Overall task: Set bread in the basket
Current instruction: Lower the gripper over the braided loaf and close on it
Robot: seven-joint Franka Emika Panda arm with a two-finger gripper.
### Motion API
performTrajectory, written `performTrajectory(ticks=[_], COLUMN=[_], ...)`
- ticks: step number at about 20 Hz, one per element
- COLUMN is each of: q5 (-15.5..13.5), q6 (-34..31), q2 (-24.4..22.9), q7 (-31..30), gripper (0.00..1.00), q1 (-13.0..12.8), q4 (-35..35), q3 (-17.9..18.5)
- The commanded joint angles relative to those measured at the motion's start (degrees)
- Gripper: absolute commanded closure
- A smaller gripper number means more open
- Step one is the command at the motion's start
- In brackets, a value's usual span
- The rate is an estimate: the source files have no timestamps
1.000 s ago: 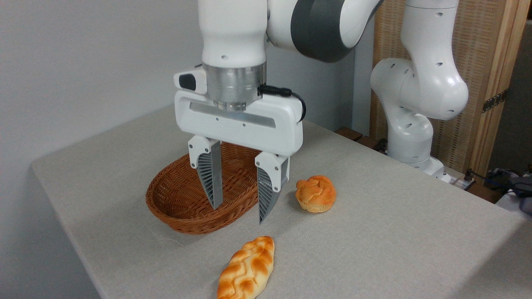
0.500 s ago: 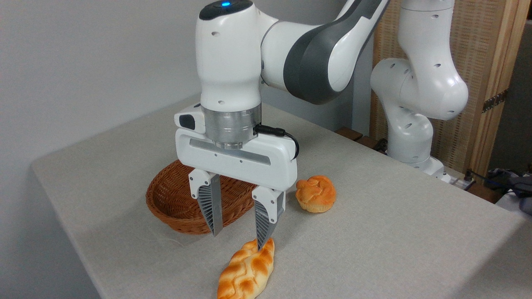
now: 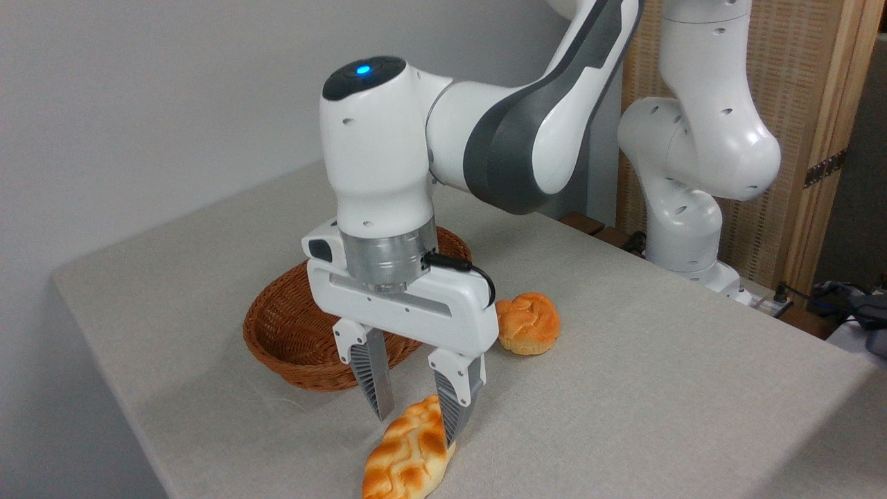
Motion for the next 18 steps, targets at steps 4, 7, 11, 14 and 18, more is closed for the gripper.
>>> performTrajectory(ticks=[4, 7, 11, 14, 18], q5=[0.78, 0.69, 0.34, 0.25, 0.25], q6=[3.27, 4.06, 5.12, 5.38, 5.74], q2=[2.17, 2.79, 3.85, 3.85, 3.85], q7=[0.57, 0.57, 0.57, 0.74, 1.27], gripper=[0.0, 0.0, 0.02, 0.47, 0.63], q1=[-0.22, -0.14, 0.21, 0.22, 0.3], q4=[-0.17, -0.17, -0.17, -0.09, 0.0], q3=[0.44, 0.44, 0.44, 0.35, 0.26])
